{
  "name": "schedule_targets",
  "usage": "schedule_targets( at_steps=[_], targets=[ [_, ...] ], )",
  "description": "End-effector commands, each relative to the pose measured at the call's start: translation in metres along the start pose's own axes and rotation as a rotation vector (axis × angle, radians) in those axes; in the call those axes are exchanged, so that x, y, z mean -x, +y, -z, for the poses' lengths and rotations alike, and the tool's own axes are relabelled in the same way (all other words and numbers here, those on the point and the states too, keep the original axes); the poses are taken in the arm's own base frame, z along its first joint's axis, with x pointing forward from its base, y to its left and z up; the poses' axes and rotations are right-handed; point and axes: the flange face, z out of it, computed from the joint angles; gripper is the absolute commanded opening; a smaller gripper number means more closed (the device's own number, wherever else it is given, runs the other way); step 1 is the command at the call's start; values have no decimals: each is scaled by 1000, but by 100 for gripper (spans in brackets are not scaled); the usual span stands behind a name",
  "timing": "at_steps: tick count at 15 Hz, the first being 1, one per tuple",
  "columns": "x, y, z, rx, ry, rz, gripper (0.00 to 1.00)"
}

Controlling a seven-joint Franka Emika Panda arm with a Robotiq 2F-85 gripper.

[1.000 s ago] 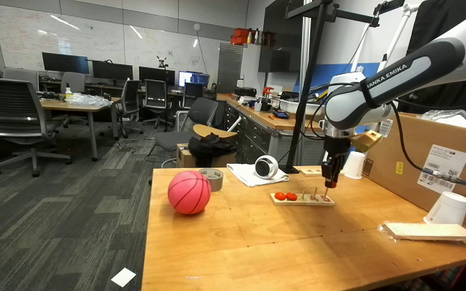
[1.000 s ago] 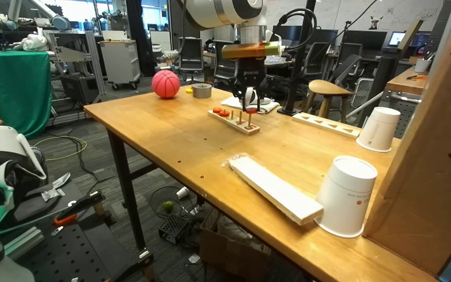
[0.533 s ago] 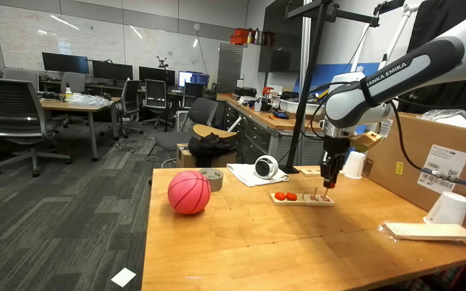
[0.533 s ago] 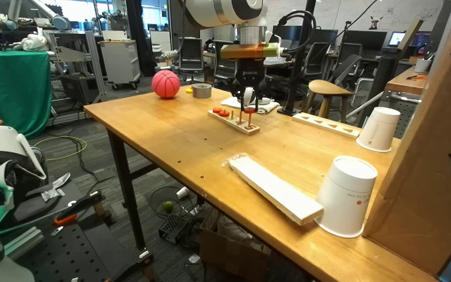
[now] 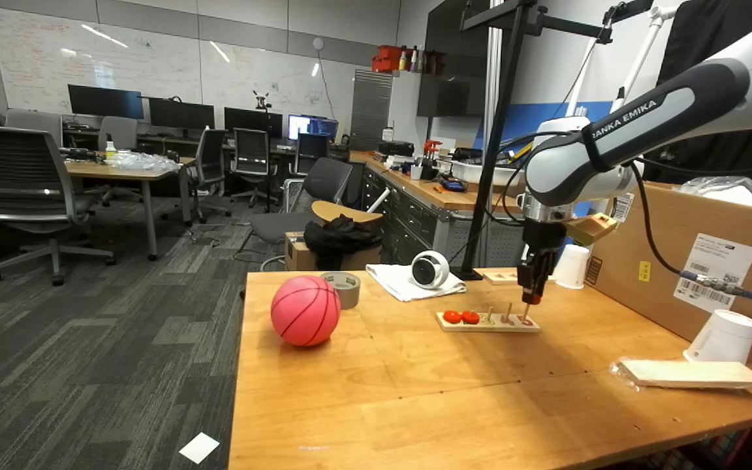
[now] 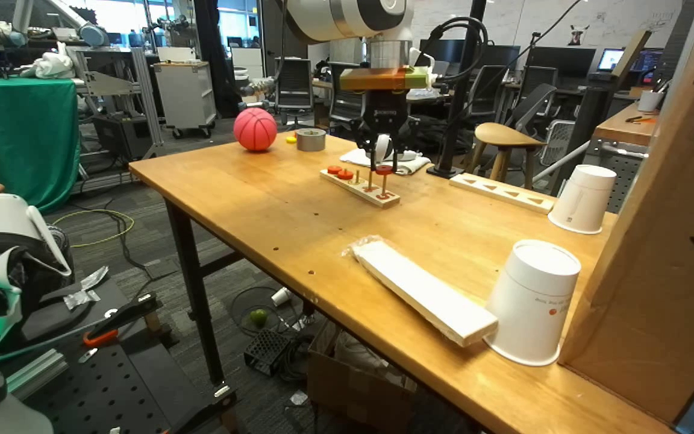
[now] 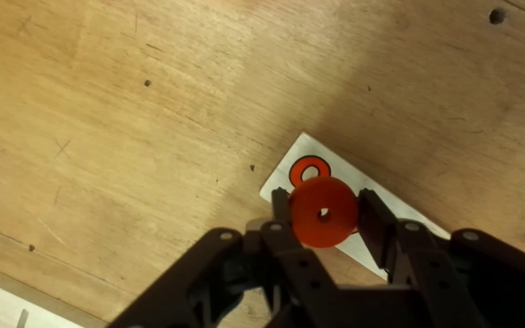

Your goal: Move the orange discs to the first right position on the wooden board

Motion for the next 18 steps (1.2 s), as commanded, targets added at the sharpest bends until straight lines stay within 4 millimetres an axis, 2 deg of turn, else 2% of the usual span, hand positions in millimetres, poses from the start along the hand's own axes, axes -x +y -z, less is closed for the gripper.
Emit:
schedule_targets(
  at_steps=[1,18],
  targets=[
    [0,-2,-11,-26,-1,14,16],
    [-8,4,-4,20,4,73,16]
  ],
)
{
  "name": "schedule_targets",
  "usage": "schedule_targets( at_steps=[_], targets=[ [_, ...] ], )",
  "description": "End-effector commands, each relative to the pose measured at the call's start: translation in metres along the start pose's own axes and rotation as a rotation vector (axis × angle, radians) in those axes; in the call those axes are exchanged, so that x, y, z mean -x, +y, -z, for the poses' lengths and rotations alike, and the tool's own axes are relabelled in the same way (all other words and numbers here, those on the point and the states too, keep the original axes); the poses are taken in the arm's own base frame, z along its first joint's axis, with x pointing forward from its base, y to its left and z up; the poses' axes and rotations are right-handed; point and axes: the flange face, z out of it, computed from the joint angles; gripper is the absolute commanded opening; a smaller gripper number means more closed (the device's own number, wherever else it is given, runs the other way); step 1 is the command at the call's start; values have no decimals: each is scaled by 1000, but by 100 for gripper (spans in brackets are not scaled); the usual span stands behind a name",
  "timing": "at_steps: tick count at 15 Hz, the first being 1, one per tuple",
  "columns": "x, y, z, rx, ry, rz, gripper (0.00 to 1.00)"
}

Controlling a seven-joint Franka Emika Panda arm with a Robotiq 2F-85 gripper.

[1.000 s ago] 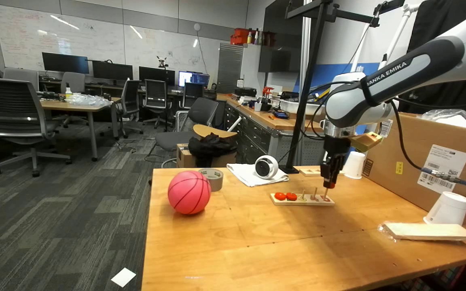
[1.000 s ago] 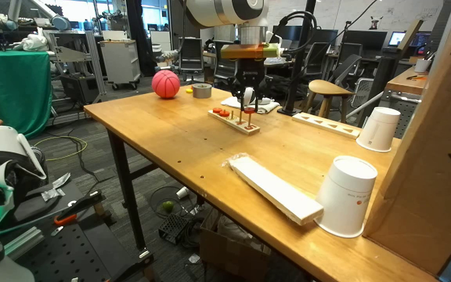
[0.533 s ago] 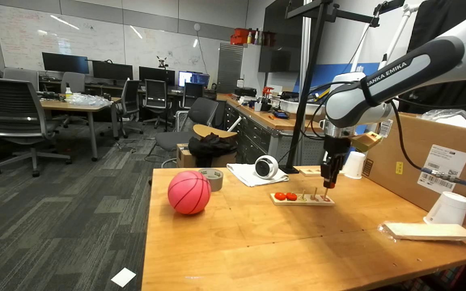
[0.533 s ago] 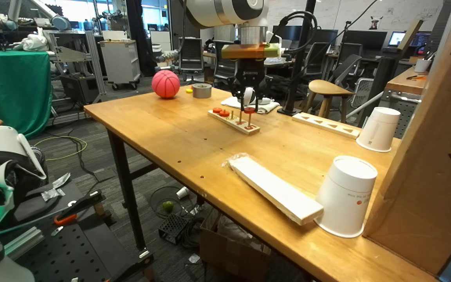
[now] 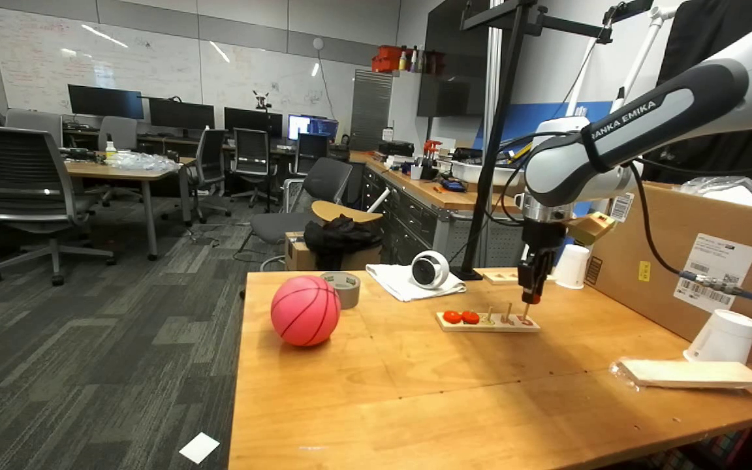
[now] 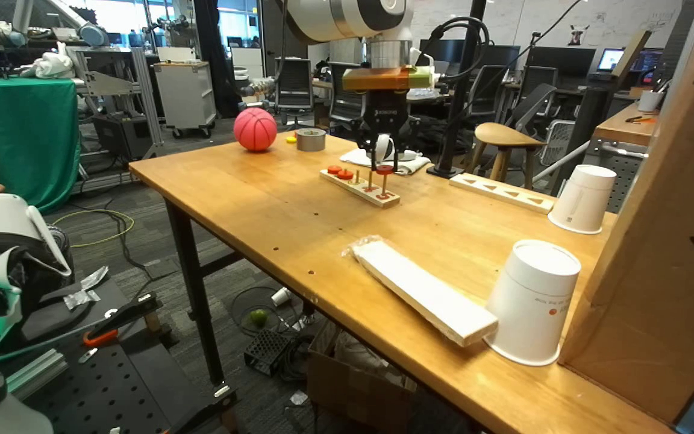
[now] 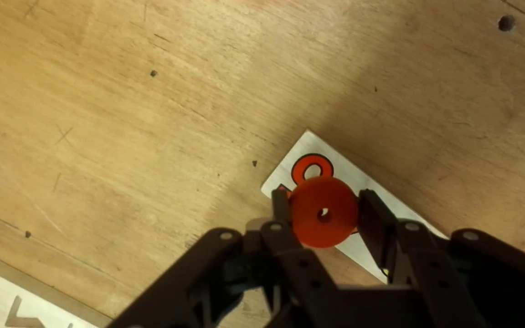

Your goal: Move the orange discs to the first right position on the wooden board

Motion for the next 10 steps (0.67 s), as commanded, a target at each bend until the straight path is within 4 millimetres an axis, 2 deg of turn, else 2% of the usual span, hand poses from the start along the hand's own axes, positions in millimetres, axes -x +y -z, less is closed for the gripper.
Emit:
schedule_targets(
  at_steps=[1,9,10],
  targets=[
    [-8,3,-3,16,6,33,16],
    [-9,3,-13,9,-6,46,16],
    [-8,3,-12,5,-5,39,61]
  ],
)
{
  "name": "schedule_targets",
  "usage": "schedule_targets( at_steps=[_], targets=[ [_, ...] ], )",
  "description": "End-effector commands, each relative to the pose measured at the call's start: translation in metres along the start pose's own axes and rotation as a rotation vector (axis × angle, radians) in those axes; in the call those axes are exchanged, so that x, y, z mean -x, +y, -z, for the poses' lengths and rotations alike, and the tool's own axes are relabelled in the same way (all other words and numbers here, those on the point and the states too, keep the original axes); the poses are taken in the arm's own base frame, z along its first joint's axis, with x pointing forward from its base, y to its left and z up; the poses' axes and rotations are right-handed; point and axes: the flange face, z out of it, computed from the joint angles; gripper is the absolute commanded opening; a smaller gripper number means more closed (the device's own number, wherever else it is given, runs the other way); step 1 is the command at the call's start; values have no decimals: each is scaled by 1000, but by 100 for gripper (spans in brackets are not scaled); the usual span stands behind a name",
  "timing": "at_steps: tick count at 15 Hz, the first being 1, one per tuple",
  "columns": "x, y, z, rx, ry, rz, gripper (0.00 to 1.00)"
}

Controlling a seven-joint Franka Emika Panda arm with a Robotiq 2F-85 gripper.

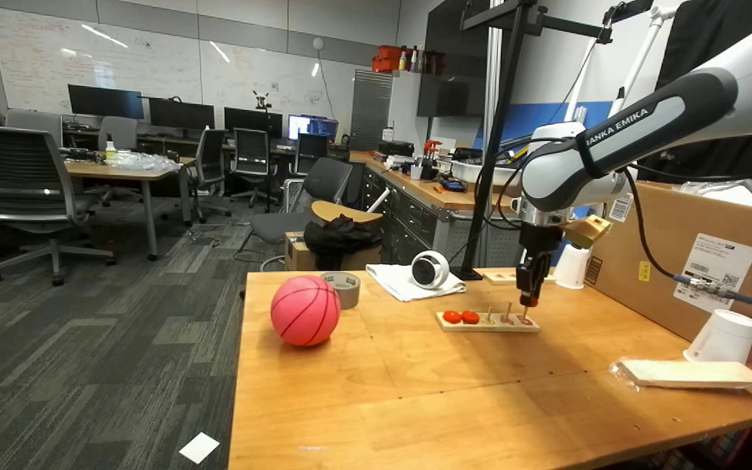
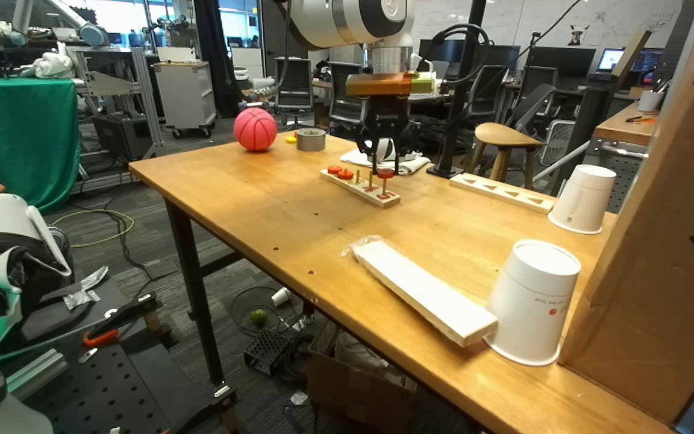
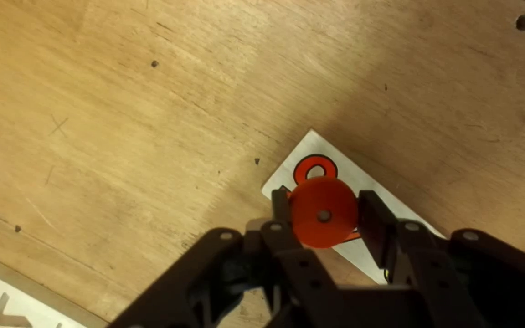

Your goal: Move the orange discs to the first right position on the wooden board

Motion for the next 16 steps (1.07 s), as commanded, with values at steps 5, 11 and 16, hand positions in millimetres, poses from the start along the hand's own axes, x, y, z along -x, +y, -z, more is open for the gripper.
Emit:
schedule_targets(
  at_steps=[5,11,16],
  targets=[
    [-9,-17,31,2,97,3,95],
    [-45,-82,40,-25,155,138,100],
    [-56,-98,29,-53,154,178,100]
  ],
)
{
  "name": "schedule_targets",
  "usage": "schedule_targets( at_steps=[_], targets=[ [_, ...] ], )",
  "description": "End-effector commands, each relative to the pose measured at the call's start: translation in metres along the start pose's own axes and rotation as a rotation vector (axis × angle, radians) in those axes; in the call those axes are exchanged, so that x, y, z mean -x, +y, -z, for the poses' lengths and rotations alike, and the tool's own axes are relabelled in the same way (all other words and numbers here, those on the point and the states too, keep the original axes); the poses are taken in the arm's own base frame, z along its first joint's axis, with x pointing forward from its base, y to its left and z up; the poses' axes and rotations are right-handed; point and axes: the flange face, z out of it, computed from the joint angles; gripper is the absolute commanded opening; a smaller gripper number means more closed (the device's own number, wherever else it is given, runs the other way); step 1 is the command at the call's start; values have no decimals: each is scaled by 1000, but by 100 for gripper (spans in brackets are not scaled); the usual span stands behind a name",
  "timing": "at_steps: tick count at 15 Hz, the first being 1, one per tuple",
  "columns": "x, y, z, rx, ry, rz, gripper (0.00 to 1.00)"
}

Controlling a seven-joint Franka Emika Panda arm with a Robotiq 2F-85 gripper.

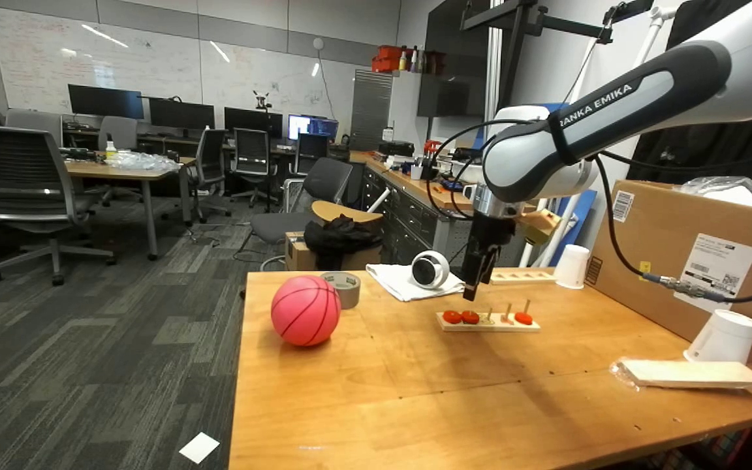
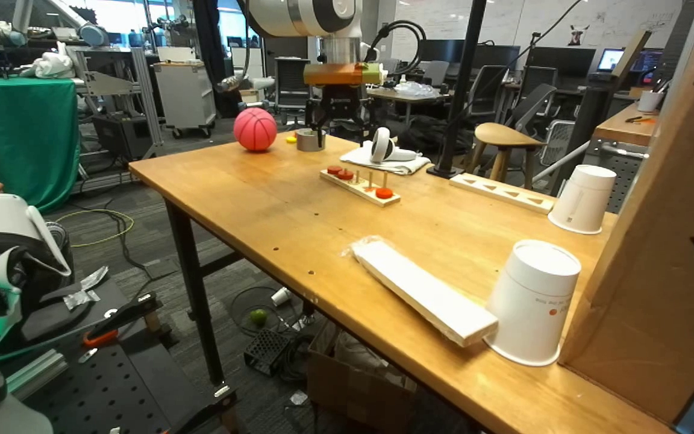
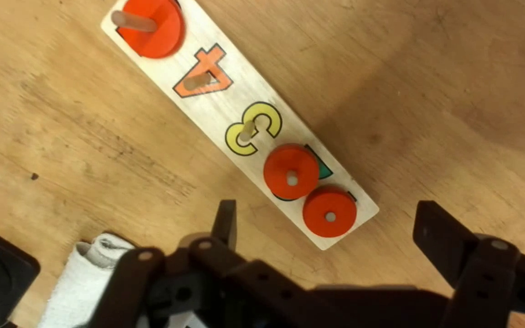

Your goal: Move the orange discs to the first right position on the wooden board

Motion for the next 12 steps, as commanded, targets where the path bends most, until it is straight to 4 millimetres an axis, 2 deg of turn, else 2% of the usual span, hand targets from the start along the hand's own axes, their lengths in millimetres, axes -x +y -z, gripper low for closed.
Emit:
schedule_targets(
  at_steps=[1,6,12],
  targets=[
    [-2,4,-5,-25,32,27,100],
    [1,19,-21,-37,64,154,100],
    [2,19,-38,-86,68,339,100]
  ],
)
